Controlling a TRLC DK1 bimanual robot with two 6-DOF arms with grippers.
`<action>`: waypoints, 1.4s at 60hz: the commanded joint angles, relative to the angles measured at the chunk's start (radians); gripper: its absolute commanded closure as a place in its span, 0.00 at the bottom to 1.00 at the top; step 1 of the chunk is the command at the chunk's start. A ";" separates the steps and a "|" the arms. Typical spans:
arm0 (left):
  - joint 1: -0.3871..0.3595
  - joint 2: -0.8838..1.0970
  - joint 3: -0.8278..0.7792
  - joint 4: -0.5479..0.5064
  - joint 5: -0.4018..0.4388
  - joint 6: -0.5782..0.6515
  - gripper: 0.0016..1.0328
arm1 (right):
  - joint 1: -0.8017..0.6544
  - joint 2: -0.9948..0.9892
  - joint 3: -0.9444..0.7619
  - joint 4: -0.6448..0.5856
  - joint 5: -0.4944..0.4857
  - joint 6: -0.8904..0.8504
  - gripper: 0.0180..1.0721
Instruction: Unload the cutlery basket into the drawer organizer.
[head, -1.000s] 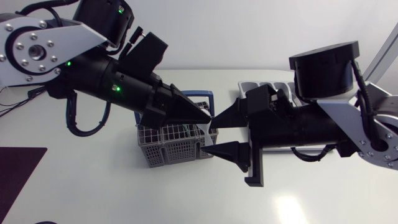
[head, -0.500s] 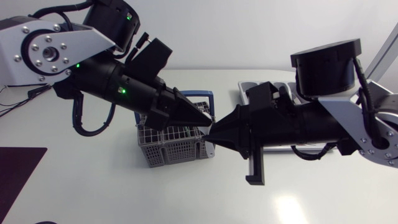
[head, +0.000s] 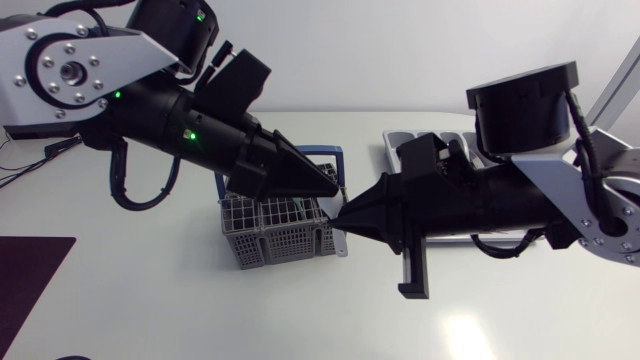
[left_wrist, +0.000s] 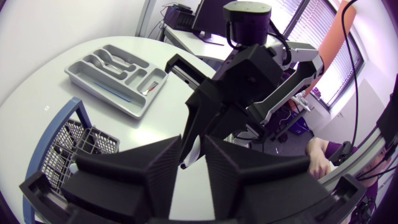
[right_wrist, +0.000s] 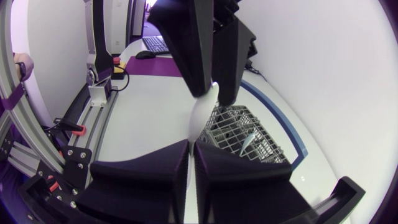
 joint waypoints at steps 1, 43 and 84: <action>0.013 0.011 0.041 -0.006 0.012 0.009 0.18 | -0.017 -0.009 0.002 -0.021 0.010 -0.019 0.94; 0.010 -0.129 -0.239 -0.048 -0.482 0.170 0.06 | -0.517 -0.198 -0.294 0.078 0.196 -0.391 0.94; 0.045 -0.087 -0.427 0.052 -0.654 0.167 0.06 | -0.788 0.221 -0.479 0.725 0.372 -0.665 0.94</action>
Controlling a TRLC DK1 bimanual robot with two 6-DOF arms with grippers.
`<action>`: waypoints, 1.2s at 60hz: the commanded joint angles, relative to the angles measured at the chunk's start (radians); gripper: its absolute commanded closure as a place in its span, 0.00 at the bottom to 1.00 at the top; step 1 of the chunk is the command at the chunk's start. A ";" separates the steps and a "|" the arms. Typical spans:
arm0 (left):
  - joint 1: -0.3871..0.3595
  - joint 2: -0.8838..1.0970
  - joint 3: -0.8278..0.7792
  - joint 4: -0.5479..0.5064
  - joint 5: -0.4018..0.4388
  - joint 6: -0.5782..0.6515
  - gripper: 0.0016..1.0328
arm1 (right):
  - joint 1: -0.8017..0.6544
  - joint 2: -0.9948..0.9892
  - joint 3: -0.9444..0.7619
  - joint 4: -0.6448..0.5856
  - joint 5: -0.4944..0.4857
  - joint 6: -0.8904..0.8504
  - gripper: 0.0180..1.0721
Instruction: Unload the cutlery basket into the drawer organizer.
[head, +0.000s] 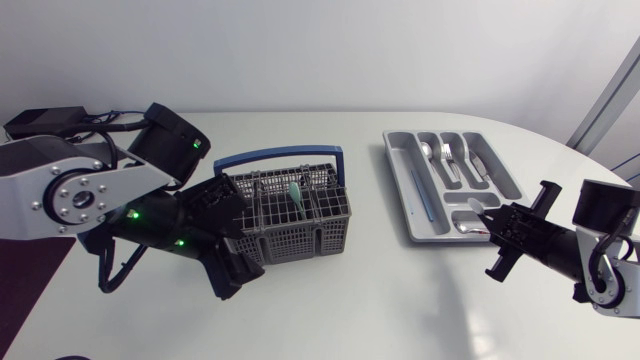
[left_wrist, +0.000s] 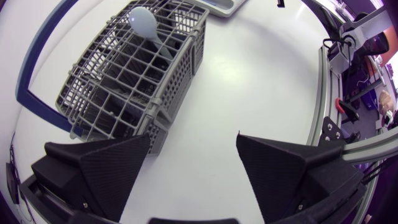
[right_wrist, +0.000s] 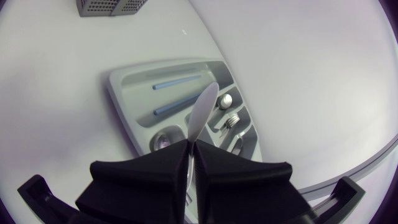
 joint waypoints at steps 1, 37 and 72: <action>0.027 0.025 -0.031 0.018 -0.013 0.022 0.06 | -0.028 0.091 -0.020 0.087 0.019 -0.058 0.94; 0.064 0.000 -0.051 0.042 -0.014 0.049 0.06 | -0.041 0.264 0.049 0.192 0.099 -0.075 0.33; 0.093 -0.023 -0.077 0.040 -0.026 0.066 0.06 | 0.123 -0.187 0.132 -0.334 0.072 0.186 0.12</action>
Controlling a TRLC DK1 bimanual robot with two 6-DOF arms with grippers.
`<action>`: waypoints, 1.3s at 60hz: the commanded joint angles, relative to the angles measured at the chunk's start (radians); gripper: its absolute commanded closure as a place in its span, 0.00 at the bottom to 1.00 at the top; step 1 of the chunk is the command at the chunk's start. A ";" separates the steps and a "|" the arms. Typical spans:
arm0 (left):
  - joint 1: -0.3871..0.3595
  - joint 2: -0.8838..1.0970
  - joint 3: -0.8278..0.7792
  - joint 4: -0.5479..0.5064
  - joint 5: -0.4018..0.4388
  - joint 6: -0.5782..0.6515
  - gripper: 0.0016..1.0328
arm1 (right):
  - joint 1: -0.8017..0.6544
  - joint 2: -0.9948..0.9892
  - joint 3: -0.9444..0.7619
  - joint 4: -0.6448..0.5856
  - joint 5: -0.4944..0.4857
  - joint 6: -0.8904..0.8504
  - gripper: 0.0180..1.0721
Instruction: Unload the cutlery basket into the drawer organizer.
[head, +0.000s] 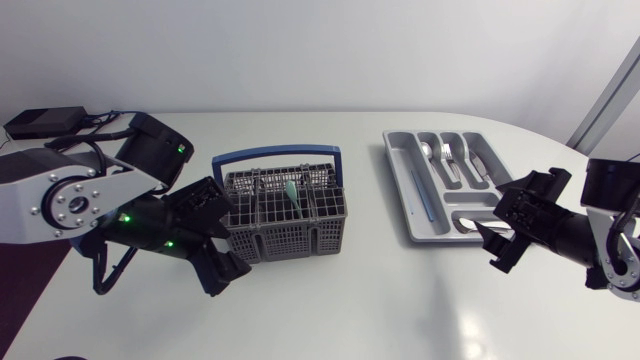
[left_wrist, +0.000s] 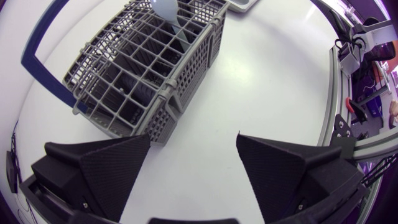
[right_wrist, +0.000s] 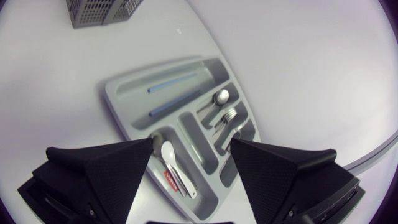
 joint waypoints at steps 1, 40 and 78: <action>0.017 -0.010 -0.027 0.006 -0.024 0.034 0.06 | 0.069 -0.041 0.036 -0.055 -0.002 0.119 0.12; -0.158 -0.111 0.175 -0.091 -0.095 -0.152 0.06 | 0.317 -0.027 0.058 -0.148 0.036 0.334 0.12; 0.047 0.027 0.135 0.084 -0.120 -0.244 0.28 | 0.322 -0.099 0.016 -0.186 0.003 0.317 0.12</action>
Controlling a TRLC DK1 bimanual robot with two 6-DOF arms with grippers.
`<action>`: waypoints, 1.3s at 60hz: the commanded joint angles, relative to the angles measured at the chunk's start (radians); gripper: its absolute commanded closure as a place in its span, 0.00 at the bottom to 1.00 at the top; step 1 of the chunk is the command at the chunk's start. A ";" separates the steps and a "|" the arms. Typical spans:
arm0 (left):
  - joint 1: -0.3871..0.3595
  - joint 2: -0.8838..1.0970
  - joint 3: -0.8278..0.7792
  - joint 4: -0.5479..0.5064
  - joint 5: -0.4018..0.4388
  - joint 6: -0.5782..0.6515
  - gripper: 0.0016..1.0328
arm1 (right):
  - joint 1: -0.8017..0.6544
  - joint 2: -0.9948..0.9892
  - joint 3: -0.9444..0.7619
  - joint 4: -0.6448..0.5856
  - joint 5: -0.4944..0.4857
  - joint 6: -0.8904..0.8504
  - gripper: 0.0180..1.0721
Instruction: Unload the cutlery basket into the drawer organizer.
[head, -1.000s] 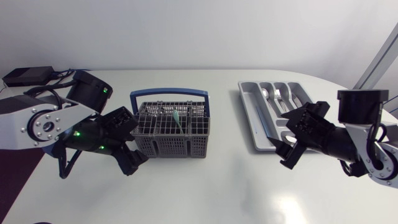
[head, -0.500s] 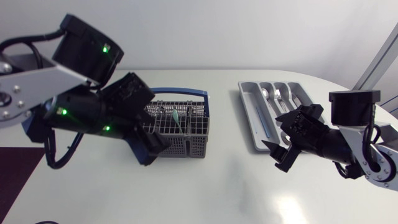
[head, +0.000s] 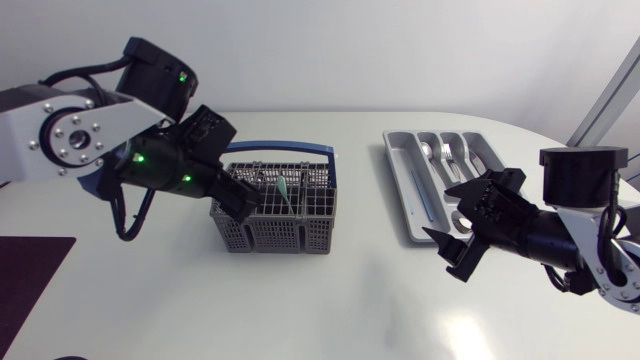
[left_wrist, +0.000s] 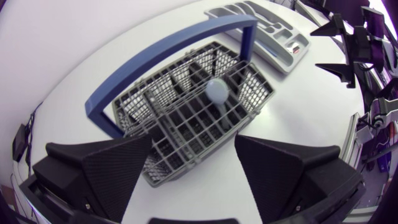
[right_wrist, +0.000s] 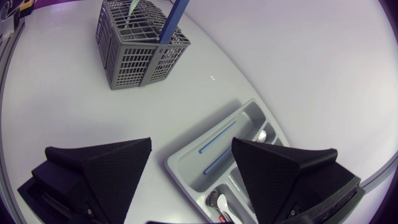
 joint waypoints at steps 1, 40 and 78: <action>0.049 -0.049 -0.083 0.035 0.020 0.006 0.35 | 0.007 0.006 -0.031 -0.009 -0.004 -0.002 0.12; 0.109 0.061 -0.198 0.285 0.035 -0.008 0.88 | -0.033 -0.033 -0.072 -0.020 -0.038 -0.056 0.12; -0.129 -0.058 -0.043 0.138 0.000 -0.071 0.21 | -0.016 -0.037 -0.066 -0.020 -0.041 -0.039 0.12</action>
